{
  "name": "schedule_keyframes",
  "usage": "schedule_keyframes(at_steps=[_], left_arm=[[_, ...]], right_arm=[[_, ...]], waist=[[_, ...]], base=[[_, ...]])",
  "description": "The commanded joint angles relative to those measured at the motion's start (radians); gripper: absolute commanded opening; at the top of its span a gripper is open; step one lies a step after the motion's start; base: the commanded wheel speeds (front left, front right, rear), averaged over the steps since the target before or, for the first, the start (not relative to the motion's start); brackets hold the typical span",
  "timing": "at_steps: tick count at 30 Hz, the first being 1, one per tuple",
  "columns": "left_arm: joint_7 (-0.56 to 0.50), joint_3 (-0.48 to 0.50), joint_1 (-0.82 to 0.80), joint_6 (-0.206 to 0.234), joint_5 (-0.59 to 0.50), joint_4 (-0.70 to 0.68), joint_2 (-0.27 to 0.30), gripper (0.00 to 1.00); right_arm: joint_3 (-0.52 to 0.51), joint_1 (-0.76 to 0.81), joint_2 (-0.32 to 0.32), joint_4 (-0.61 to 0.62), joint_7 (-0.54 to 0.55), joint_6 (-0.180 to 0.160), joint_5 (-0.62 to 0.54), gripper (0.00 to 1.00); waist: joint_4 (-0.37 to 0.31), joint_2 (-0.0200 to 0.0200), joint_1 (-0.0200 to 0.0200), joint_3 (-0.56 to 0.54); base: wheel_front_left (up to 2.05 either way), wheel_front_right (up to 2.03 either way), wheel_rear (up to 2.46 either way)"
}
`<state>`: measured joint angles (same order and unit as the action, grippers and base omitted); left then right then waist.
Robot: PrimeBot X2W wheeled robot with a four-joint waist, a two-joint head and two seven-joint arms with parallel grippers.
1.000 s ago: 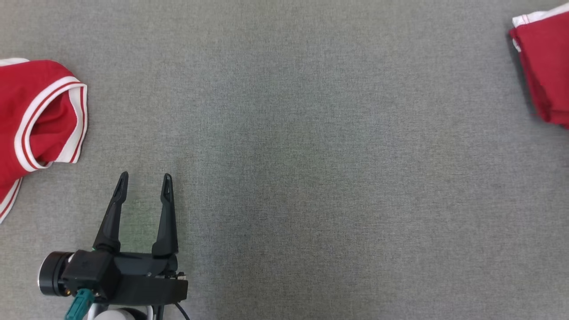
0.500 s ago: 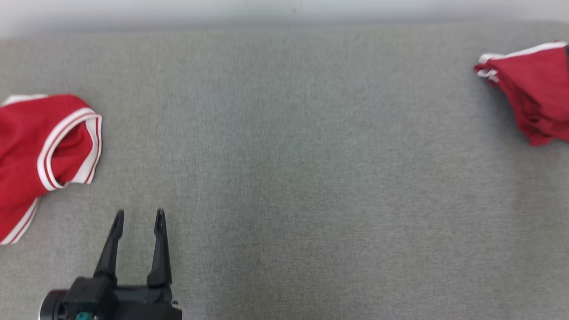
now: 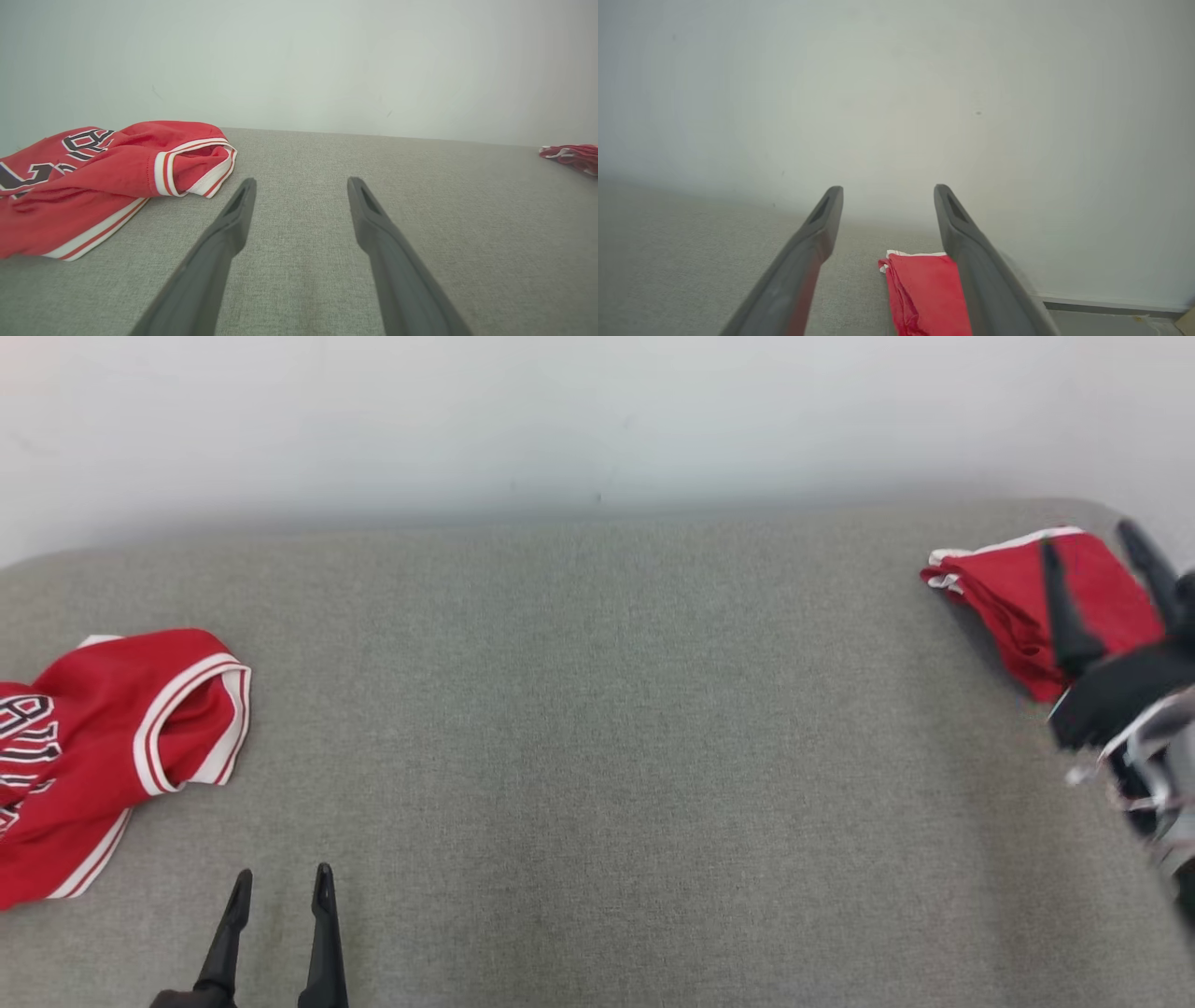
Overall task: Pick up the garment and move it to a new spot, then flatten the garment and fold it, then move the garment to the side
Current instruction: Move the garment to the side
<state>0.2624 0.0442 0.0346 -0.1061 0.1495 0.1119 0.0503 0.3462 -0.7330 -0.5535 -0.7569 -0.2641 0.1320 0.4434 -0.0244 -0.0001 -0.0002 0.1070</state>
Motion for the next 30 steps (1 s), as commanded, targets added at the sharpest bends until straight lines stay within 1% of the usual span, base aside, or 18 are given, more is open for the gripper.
schedule_keyframes(at_steps=[1,6,9,14,20,21,25,30], left_arm=[[0.001,-0.001,0.014,-0.003,-0.01,0.003,0.0,1.0],[0.001,-0.013,0.029,-0.002,-0.019,0.014,0.0,1.0],[0.001,-0.02,0.035,0.005,-0.019,0.016,0.0,1.0],[0.001,-0.026,0.044,0.008,-0.017,0.019,0.0,1.0],[0.001,-0.026,0.047,0.014,-0.007,0.022,0.0,1.0],[0.001,-0.026,0.047,0.014,-0.007,0.022,0.0,1.0],[0.001,-0.027,0.05,0.018,-0.004,0.023,0.0,1.0],[0.001,-0.025,0.053,0.021,-0.003,0.027,0.0,1.0]], right_arm=[[-0.03,0.035,0.019,0.024,-0.001,-0.002,-0.022,1.0],[-0.22,0.249,0.136,0.178,-0.001,-0.002,-0.129,1.0],[-0.286,0.357,0.194,0.26,-0.001,-0.002,-0.184,1.0],[-0.358,0.489,0.269,0.369,-0.001,-0.002,-0.229,1.0],[-0.408,0.621,0.351,0.485,-0.001,-0.002,-0.259,1.0],[-0.408,0.621,0.351,0.485,-0.001,-0.002,-0.259,1.0],[-0.412,0.696,0.392,0.541,-0.002,-0.002,-0.262,1.0],[-0.415,0.752,0.439,0.565,-0.002,-0.002,-0.257,1.0]], waist=[[0.005,0.0001,0.0002,-0.034],[0.023,0.0001,0.0002,-0.069],[0.028,0.0001,0.0002,-0.09],[0.032,0.0001,0.0002,-0.109],[0.032,0.0001,0.0002,-0.121],[0.032,0.0001,0.0002,-0.121],[0.031,0.0001,0.0002,-0.123],[0.026,0.0001,0.0002,-0.123]], base=[[0.0,0.0,0.0],[0.0,0.0,0.0],[0.0,0.0,0.0],[0.0,0.0,0.0],[0.0,0.0,0.0],[0.0,0.0,0.0],[0.0,0.0,0.0],[0.0,0.0,0.0]])
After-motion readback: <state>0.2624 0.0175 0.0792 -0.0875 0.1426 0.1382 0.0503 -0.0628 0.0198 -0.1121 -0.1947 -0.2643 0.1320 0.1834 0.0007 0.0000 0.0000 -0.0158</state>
